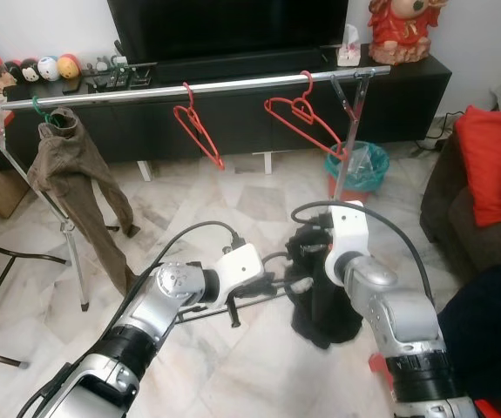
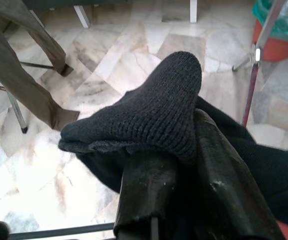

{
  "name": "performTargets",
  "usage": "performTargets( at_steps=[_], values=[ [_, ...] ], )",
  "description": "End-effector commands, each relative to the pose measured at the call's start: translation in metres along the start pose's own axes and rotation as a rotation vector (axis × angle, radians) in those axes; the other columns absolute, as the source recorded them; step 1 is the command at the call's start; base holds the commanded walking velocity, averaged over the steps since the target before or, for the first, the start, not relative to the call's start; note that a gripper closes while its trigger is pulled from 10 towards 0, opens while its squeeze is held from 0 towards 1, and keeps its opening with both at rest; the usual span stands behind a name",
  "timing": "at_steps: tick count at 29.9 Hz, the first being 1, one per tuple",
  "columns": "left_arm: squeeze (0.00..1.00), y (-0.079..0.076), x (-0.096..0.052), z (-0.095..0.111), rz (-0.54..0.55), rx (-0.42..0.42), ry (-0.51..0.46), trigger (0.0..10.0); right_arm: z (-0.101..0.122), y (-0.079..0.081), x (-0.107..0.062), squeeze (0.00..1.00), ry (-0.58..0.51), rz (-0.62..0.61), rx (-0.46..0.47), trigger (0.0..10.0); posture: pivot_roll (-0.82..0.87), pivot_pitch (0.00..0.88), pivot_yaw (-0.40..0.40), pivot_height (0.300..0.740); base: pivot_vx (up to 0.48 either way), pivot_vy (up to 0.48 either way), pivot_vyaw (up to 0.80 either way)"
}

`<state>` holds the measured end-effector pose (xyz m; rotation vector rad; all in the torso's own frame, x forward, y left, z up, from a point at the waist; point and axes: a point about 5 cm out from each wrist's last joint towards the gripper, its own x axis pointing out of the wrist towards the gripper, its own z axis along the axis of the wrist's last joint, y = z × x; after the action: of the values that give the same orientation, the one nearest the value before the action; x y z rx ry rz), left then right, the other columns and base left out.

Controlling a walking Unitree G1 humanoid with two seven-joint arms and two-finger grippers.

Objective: Hang hanger

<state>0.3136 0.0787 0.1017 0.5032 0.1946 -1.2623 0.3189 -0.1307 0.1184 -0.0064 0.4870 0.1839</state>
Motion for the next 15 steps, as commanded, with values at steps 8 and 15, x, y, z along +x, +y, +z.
performTargets(
  at_steps=[8, 15],
  values=[
    [0.0, 0.014, 0.005, 0.006, 0.167, 0.02, 0.022, 10.0, 0.016, 0.02, -0.006, 0.0, -0.059, 0.041, 0.008, 10.0, -0.04, 0.033, 0.095, 0.74, 0.0, 0.0, 0.0],
    [0.0, 0.019, 0.006, 0.013, 0.228, 0.027, 0.005, 10.0, 0.015, 0.029, -0.01, 0.0, -0.056, 0.057, 0.019, 10.0, -0.04, 0.035, 0.097, 0.74, 0.0, 0.0, 0.0]
  ],
)
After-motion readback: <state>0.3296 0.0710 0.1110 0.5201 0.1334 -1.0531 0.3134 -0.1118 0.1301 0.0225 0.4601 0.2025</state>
